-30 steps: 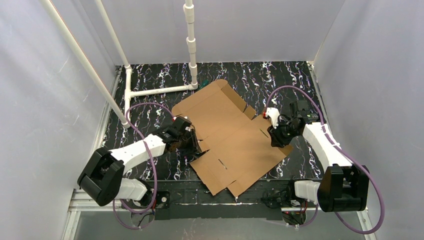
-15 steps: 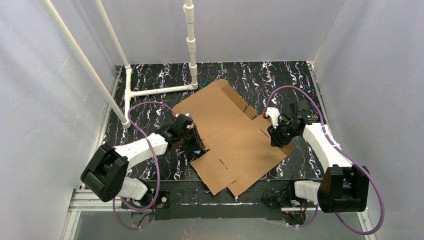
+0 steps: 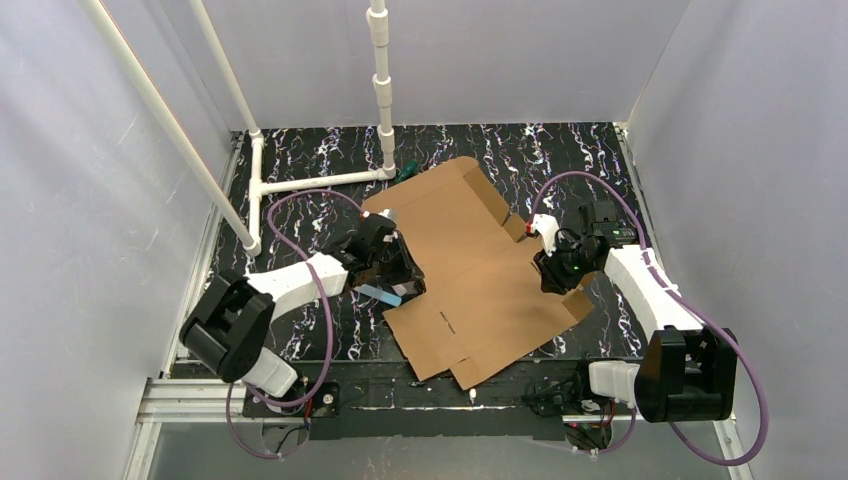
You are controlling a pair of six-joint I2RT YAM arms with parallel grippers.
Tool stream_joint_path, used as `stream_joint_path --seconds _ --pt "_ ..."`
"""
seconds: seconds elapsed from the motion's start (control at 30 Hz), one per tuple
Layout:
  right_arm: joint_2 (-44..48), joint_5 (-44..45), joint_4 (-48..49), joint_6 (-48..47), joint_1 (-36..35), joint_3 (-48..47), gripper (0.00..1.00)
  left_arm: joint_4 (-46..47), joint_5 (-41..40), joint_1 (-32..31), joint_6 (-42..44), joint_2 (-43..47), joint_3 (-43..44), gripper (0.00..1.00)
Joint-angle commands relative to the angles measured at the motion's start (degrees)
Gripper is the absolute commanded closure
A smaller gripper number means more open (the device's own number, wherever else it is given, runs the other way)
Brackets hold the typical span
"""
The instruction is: Fold the paper box
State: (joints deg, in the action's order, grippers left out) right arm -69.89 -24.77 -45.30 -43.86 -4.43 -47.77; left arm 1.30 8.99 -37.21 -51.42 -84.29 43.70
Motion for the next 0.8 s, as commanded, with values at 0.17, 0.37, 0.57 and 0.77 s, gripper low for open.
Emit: stream_joint_path --seconds 0.17,0.37,0.57,0.77 --pt "-0.9 -0.28 0.98 -0.27 -0.99 0.99 0.6 -0.68 -0.66 -0.19 1.65 -11.18 6.12 0.94" --pt "-1.05 0.14 1.08 -0.18 -1.63 1.14 0.6 1.09 0.55 -0.69 1.51 -13.48 7.28 0.95" --pt "-1.81 2.11 2.58 1.36 -2.02 1.23 0.58 2.21 0.33 -1.06 1.83 -9.35 5.69 0.95" --pt "-6.26 8.99 8.31 6.61 -3.57 0.8 0.58 5.64 2.97 -1.63 1.81 -7.73 5.84 0.95"
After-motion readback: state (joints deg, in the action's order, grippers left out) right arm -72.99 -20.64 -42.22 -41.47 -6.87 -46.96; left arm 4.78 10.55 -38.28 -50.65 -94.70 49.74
